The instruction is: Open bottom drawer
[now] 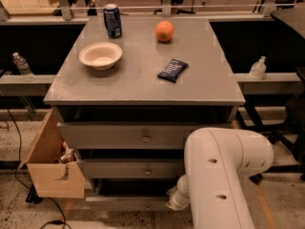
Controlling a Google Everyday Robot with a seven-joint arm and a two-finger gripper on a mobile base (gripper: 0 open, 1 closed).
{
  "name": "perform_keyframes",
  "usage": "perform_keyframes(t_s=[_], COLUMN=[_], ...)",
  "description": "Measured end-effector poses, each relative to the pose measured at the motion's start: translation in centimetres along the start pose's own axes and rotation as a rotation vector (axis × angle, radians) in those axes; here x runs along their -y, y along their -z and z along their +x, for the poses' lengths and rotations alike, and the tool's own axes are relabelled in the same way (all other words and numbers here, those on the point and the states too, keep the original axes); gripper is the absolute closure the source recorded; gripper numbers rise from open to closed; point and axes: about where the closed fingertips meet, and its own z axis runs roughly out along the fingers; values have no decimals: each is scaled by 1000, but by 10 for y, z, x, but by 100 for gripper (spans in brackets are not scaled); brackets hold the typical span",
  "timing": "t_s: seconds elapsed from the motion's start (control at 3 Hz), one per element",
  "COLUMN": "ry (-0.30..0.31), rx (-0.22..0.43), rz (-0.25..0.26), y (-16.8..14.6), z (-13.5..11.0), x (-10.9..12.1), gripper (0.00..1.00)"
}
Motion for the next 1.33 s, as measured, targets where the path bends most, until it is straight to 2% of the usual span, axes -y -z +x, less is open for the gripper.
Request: perform_keyframes(t_s=[1.33], ry=[0], rx=[0], rz=[-1], y=[0], z=[0], x=[0], gripper=[100])
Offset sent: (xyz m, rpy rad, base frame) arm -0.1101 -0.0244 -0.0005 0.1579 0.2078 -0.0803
